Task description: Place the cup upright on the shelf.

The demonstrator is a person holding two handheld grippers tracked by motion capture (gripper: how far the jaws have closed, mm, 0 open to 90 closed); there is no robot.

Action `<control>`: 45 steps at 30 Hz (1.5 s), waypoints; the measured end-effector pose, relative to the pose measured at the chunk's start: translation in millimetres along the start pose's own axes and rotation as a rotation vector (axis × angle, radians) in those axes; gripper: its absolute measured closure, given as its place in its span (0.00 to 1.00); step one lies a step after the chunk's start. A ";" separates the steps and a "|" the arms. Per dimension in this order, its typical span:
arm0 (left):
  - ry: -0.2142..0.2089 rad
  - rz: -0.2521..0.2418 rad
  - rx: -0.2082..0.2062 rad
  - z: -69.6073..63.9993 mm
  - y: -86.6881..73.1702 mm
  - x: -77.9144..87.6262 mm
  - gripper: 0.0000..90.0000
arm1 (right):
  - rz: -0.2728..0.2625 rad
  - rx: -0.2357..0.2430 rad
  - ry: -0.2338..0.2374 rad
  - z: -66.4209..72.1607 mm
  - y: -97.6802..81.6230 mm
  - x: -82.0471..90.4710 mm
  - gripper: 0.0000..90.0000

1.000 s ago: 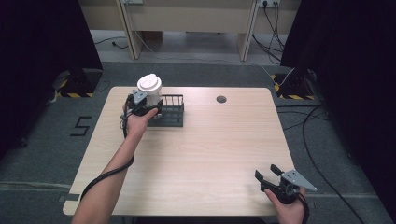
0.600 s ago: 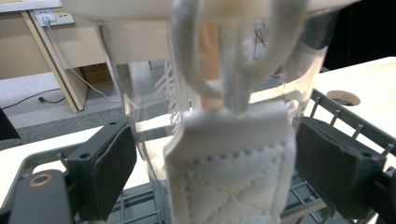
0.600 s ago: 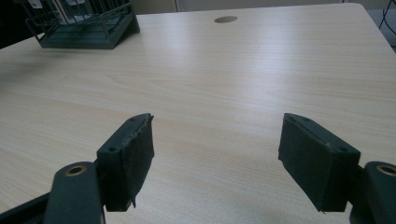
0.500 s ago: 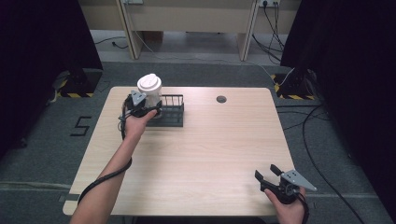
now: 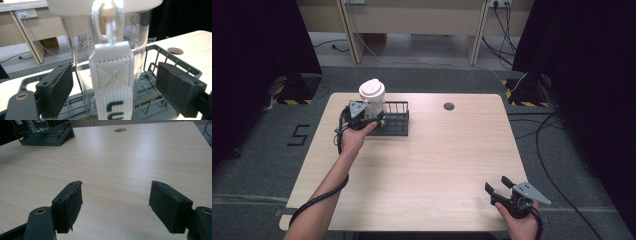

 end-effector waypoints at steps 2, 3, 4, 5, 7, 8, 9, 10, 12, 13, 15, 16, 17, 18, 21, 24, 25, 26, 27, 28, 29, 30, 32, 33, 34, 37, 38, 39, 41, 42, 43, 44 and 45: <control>-0.002 0.001 -0.005 -0.6 -0.1 2.7 0.16 | 0.000 0.000 0.000 0.1 0.0 -0.1 0.30; -0.002 -0.002 -0.003 -1.1 -0.1 4.4 0.16 | 0.000 0.001 0.000 0.1 0.0 0.0 0.30; -0.002 -0.004 -0.003 -1.3 -0.2 5.8 0.16 | 0.000 0.001 0.000 0.1 0.0 0.0 0.30; -0.002 -0.005 -0.005 -1.3 -0.4 7.1 0.16 | 0.000 0.001 0.000 0.2 0.0 0.0 0.30; -0.003 -0.009 -0.002 -1.6 -0.9 9.2 0.16 | 0.000 0.000 0.000 0.1 0.0 0.0 0.30; -0.003 -0.010 -0.001 -1.7 -1.0 10.4 0.16 | 0.000 0.000 0.000 0.1 0.0 0.0 0.30; -0.001 -0.011 -0.005 -1.6 -1.0 11.8 0.16 | 0.000 0.000 0.000 0.0 0.0 0.0 0.30; -0.001 -0.015 -0.005 -2.0 -0.9 13.1 0.16 | 0.000 0.000 0.000 0.0 0.0 0.0 0.30; -0.004 -0.021 -0.005 -2.9 -0.1 16.2 0.16 | 0.000 0.000 0.000 0.0 0.0 0.0 0.30; -0.006 -0.022 -0.009 -3.3 0.2 17.3 0.16 | 0.000 0.000 0.000 0.0 0.0 -0.1 0.30; -0.009 -0.026 -0.013 -4.4 0.8 20.0 0.16 | 0.000 0.000 0.000 0.0 0.0 -0.1 0.30; -0.010 -0.028 -0.014 -4.7 0.8 21.1 0.16 | 0.000 0.000 0.000 0.0 0.0 -0.1 0.30; -0.010 -0.028 -0.013 -4.9 0.4 22.2 0.16 | 0.000 0.000 -0.001 0.0 0.0 0.0 0.30; -0.012 -0.029 -0.010 -5.0 -0.3 23.4 0.16 | 0.000 0.000 -0.001 0.0 0.0 0.0 0.30; -0.010 -0.025 -0.012 -4.8 -2.5 26.1 0.16 | 0.000 -0.001 -0.001 0.0 0.0 0.0 0.30; -0.011 -0.023 -0.012 -4.9 -4.5 29.5 0.16 | 0.000 -0.001 -0.001 0.0 0.0 0.0 0.30; -0.013 -0.023 -0.015 -5.0 -5.1 30.9 0.16 | 0.000 0.000 -0.001 0.0 0.0 0.0 0.30; -0.015 -0.023 -0.018 -5.1 -5.6 32.4 0.16 | 0.000 -0.001 -0.001 -0.1 0.0 0.0 0.30; -0.016 -0.024 -0.022 -5.1 -6.1 34.0 0.16 | 0.000 -0.001 -0.002 -0.1 0.0 0.1 0.30; -0.016 -0.026 -0.024 -5.0 -6.6 35.5 0.16 | -0.001 -0.002 -0.002 -0.1 0.0 0.1 0.30; -0.016 -0.026 -0.024 -4.6 -7.1 37.2 0.16 | -0.001 -0.002 -0.002 -0.1 0.0 0.1 0.30; -0.015 -0.028 -0.023 -4.3 -7.8 38.8 0.16 | 0.000 -0.001 -0.002 0.0 0.0 0.1 0.30; -0.014 -0.028 -0.026 -3.6 -9.4 42.1 0.16 | 0.000 0.000 -0.002 0.0 0.0 0.0 0.30; -0.015 -0.027 -0.025 -3.4 -10.5 43.7 0.16 | 0.000 0.000 -0.003 0.1 0.0 0.1 0.30; -0.013 -0.024 -0.027 -3.0 -11.8 45.3 0.16 | 0.000 0.000 -0.002 0.1 0.0 0.1 0.30; -0.007 -0.022 -0.033 -2.0 -15.7 49.9 0.16 | 0.000 -0.001 -0.003 0.0 0.0 0.1 0.30; -0.005 -0.022 -0.032 -1.4 -17.3 51.8 0.16 | 0.000 -0.001 -0.003 0.0 0.0 0.1 0.30; -0.004 -0.021 -0.033 -1.0 -18.1 53.0 0.16 | 0.000 0.000 -0.003 0.0 0.0 0.1 0.30; -0.004 -0.020 -0.033 -0.4 -20.3 56.1 0.16 | 0.000 0.000 -0.003 0.0 0.0 0.0 0.30; -0.005 -0.020 -0.032 -0.4 -21.3 57.6 0.16 | 0.000 0.000 -0.003 0.0 0.0 0.0 0.30; -0.008 -0.018 -0.032 -0.3 -22.3 59.1 0.16 | 0.000 0.000 -0.003 0.0 0.0 0.0 0.30; -0.009 -0.018 -0.032 -0.5 -23.4 60.7 0.16 | 0.000 -0.001 -0.003 0.0 0.0 0.0 0.30; -0.008 -0.019 -0.033 -0.5 -24.7 62.7 0.16 | 0.000 -0.001 -0.003 0.0 0.0 0.0 0.30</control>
Point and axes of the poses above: each handheld gripper's, and its own axes: x roughly backward along the jaws, y roughly out of its top, z roughly to its left, the point moved 3 cm from there along -x, roughly forward along the jaws, and after that the axes turned 1 degree about z, right-handed, at the moved point
